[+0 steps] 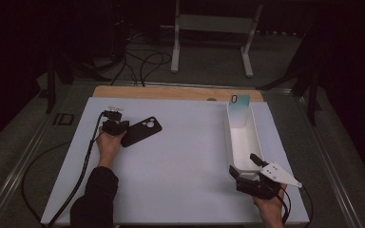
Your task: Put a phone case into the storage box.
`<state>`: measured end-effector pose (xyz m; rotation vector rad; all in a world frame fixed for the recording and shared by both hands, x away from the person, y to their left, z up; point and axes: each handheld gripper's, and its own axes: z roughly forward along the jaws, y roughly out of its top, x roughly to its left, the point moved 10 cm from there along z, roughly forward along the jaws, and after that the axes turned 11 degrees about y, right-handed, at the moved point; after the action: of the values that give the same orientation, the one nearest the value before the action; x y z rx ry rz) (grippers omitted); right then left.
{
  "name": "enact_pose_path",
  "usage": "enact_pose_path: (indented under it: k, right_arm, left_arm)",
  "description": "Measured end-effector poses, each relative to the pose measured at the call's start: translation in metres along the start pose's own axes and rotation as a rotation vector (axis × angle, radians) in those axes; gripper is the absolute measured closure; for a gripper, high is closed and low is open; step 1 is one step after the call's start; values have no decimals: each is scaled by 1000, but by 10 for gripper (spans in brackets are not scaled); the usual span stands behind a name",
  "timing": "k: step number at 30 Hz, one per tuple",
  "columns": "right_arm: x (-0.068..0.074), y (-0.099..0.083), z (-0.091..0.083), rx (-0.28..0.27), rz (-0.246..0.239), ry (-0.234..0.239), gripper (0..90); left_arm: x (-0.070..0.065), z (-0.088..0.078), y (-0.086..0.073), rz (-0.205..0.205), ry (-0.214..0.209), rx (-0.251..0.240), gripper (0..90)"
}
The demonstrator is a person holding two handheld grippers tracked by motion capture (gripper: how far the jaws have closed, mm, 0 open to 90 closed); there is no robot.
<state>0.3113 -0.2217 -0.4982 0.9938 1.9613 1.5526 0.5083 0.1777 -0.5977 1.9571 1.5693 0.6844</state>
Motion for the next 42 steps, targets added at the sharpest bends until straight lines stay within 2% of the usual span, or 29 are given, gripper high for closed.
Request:
enact_pose_path:
  k: [2, 11, 14, 16, 17, 18, 19, 21, 22, 24, 28, 29, 30, 35, 38, 41, 42]
  right_arm:
    - [1, 0, 0, 0, -3, 3, 108]
    - [3, 1, 3, 1, -6, 11, 108]
    - [3, 1, 4, 1, -5, 15, 108]
    - [4, 2, 5, 0, -11, 16, 108]
    - [4, 2, 5, 0, -11, 16, 108]
    - [4, 2, 4, 0, -11, 16, 108]
    - [4, 2, 4, 0, -11, 16, 108]
    - [4, 2, 4, -2, -9, 15, 108]
    - [4, 2, 4, -1, -11, 16, 108]
    - [4, 2, 4, -2, -10, 16, 108]
    - [6, 3, 4, -3, -11, 17, 108]
    - [6, 3, 4, -4, -12, 18, 108]
    - [6, 3, 4, -4, -12, 17, 108]
    - [7, 3, 4, -2, -15, 21, 108]
    - [8, 3, 5, -3, -17, 23, 108]
    - [7, 2, 5, 0, -16, 21, 108]
    - [6, 2, 5, 0, -15, 19, 108]
  left_arm:
    - [-5, -2, -2, 17, -7, 2, 900]
    - [-23, -1, 0, 7, -60, -5, 900]
    - [-31, -2, 0, 8, -93, -12, 900]
    - [-41, -4, -2, 24, -114, -16, 900]
    - [-41, -4, -2, 24, -114, -16, 900]
    - [-48, -7, -4, 41, -126, -19, 900]
    - [-48, -7, -4, 41, -126, -19, 900]
    - [-55, -10, -6, 63, -140, -16, 900]
    - [-63, -13, -9, 89, -145, -20, 900]
    - [-66, -15, -10, 92, -151, -17, 900]
    - [-84, -22, -16, 124, -180, -21, 900]
    - [-94, -27, -20, 149, -197, -22, 900]
    - [-94, -27, -20, 149, -197, -22, 900]
    - [-121, -42, -33, 185, -234, -35, 900]
    - [-127, -46, -37, 201, -238, -38, 900]
    - [-127, -47, -37, 176, -250, -27, 894]
    - [-124, -49, -37, 193, -232, -35, 850]
